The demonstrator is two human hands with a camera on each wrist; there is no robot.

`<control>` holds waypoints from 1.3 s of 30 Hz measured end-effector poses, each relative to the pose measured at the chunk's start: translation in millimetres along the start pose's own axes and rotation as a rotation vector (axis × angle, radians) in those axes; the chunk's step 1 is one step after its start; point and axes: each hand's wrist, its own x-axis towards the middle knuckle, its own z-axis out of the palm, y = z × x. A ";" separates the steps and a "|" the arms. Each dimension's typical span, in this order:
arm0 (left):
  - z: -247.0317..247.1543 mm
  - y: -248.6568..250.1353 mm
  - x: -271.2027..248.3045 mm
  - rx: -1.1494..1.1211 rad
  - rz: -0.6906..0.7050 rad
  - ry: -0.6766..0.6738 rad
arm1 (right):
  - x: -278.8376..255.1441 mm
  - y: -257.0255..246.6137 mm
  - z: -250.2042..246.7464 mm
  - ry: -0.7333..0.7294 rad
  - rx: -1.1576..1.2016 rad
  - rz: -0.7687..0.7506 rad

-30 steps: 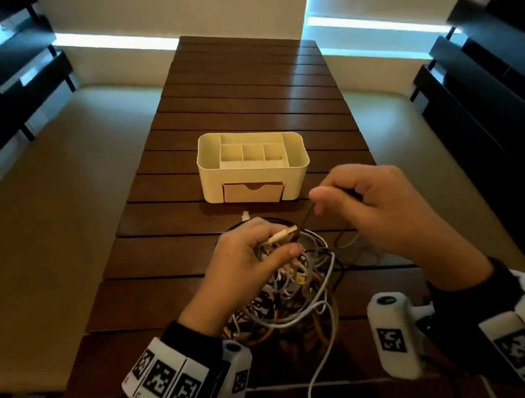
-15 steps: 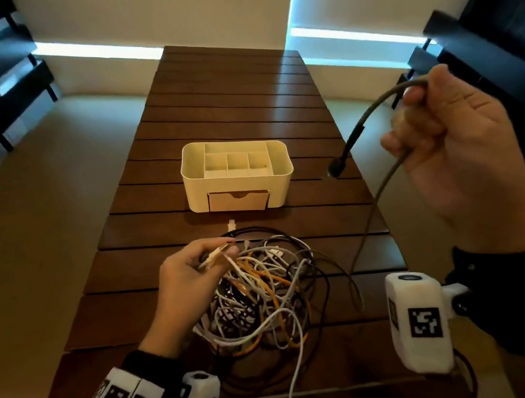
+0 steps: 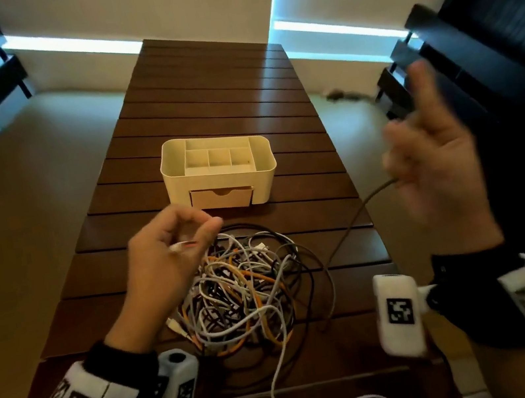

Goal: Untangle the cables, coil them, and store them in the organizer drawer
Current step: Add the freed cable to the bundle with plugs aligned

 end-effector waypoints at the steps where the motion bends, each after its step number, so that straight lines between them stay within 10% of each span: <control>1: 9.1 -5.2 0.2 0.069 -0.040 -0.052 | 0.4 21.6 2.1 0.019 -0.178 0.066; 6: 51.3 -35.4 -1.8 0.855 -0.010 -0.603 | -13.8 140.7 15.1 -0.099 -1.028 0.370; 12: 43.0 -58.7 -12.3 1.001 -0.117 -0.724 | -20.5 202.6 15.6 -0.722 -1.153 0.497; 19: 38.4 -70.8 -21.0 0.935 -0.143 -0.648 | -13.7 202.1 6.9 -0.809 -1.295 0.421; 28: 14.4 -39.1 -7.2 0.395 0.135 -0.248 | 21.4 93.8 5.8 -0.382 -0.930 0.199; 35: 0.2 -38.8 -2.4 0.070 0.144 -0.038 | -11.0 176.7 7.8 -0.852 -1.493 0.361; 39: -2.2 -38.5 -7.2 0.059 0.164 -0.036 | -18.2 179.2 11.3 -0.866 -1.562 0.273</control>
